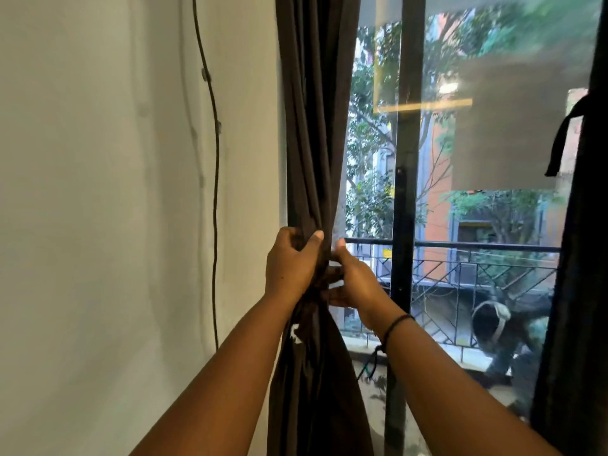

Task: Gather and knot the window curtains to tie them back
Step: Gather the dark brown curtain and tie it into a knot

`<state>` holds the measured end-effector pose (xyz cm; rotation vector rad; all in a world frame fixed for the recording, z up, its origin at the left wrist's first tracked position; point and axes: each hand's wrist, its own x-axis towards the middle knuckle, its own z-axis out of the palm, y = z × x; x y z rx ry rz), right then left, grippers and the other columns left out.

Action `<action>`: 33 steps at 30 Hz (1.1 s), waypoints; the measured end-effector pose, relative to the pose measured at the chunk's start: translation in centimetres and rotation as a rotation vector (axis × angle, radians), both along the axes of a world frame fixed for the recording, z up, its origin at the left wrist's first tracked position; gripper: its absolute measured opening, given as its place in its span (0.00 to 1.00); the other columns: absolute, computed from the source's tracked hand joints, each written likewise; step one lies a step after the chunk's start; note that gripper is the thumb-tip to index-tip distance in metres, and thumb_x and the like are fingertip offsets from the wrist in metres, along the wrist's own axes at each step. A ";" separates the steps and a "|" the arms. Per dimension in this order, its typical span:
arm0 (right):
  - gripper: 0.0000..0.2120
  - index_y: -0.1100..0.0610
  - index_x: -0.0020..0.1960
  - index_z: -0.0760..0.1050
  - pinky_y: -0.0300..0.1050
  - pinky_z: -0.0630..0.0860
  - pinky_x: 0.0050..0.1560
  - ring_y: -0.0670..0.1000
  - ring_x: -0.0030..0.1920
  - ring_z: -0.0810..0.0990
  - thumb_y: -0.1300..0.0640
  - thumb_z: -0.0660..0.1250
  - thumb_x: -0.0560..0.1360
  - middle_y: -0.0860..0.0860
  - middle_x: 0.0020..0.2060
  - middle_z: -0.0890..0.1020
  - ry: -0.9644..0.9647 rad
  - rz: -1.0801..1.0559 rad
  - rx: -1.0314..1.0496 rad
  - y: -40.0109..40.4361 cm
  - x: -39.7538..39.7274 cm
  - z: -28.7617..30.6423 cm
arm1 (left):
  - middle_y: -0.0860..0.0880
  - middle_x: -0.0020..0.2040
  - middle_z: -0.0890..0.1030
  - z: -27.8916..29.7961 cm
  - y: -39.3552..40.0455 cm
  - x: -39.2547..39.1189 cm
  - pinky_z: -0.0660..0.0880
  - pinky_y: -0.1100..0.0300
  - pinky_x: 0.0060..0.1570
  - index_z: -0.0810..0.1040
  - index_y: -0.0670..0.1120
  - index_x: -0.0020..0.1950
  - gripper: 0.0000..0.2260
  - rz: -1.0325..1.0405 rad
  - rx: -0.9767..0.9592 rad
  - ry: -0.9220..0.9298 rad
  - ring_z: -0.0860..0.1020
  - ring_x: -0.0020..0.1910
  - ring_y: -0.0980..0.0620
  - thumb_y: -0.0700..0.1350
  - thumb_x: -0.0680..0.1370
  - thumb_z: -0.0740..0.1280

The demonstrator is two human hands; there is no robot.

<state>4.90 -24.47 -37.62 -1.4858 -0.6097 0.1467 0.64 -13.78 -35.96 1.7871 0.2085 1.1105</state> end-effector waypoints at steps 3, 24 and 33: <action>0.13 0.54 0.43 0.81 0.45 0.75 0.37 0.53 0.40 0.81 0.46 0.66 0.75 0.53 0.39 0.84 -0.177 -0.215 0.084 1.2 2.1 1.4 | 0.45 0.42 0.81 0.8 1.4 2.3 0.74 0.53 0.44 0.77 0.43 0.45 0.12 -0.039 -0.005 -0.031 0.79 0.42 0.47 0.52 0.79 0.62; 0.13 0.51 0.34 0.66 0.31 0.64 0.29 0.46 0.30 0.70 0.58 0.61 0.77 0.49 0.30 0.73 -0.467 -0.874 0.141 5.3 6.5 1.1 | 0.45 0.56 0.81 1.1 6.9 11.6 0.74 0.43 0.59 0.78 0.47 0.61 0.17 -0.501 -0.972 -0.238 0.79 0.55 0.42 0.53 0.78 0.60; 0.08 0.51 0.48 0.76 0.51 0.75 0.43 0.55 0.46 0.78 0.50 0.60 0.76 0.51 0.43 0.81 -0.831 -0.892 -0.309 0.0 8.3 -0.7 | 0.50 0.69 0.68 -1.0 -0.4 9.3 0.66 0.55 0.67 0.60 0.48 0.73 0.23 -0.161 -0.154 -0.361 0.68 0.68 0.53 0.51 0.80 0.60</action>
